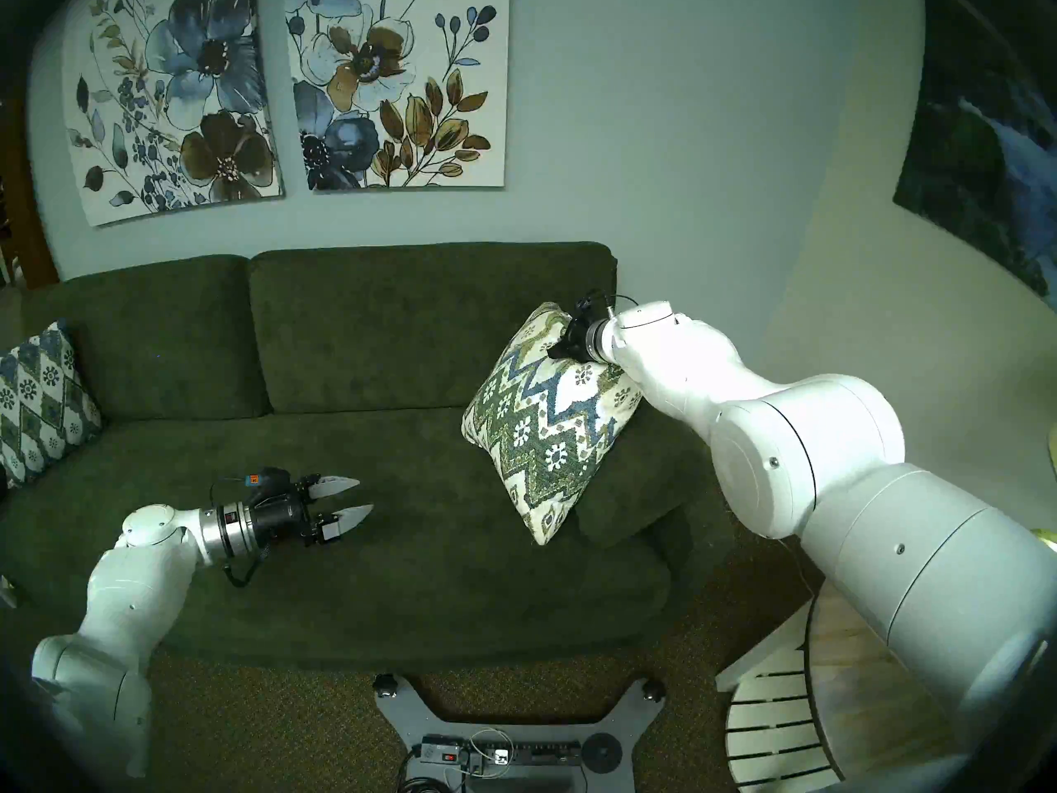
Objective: Fix throw pillow on sofa
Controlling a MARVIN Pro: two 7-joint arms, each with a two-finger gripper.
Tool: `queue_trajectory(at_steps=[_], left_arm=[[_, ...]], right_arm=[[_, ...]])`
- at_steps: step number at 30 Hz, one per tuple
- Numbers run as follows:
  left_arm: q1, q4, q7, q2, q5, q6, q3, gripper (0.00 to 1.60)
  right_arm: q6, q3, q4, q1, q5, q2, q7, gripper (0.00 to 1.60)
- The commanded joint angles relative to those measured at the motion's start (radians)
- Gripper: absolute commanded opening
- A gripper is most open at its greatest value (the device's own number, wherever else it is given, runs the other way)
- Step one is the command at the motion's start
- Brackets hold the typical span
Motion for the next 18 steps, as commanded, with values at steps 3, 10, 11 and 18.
queue_trajectory(at_steps=[3,10,11,18], left_arm=[[-0.004,-0.006,-0.002,-0.003,-0.007,0.001,-0.005,1.60],[-0.005,-0.006,-0.002,-0.003,-0.006,0.001,-0.005,1.60],[-0.005,-0.005,-0.002,-0.003,-0.006,0.001,-0.005,1.60],[-0.005,-0.005,-0.001,-0.002,-0.004,0.000,-0.004,1.60]], right_arm=[[0.002,-0.021,-0.008,0.019,-0.019,0.008,0.003,1.60],[0.006,-0.037,-0.039,0.031,-0.029,0.016,0.009,1.60],[0.003,-0.038,-0.045,0.034,-0.029,0.018,0.012,1.60],[-0.002,-0.041,-0.086,0.058,-0.028,0.021,0.040,1.60]])
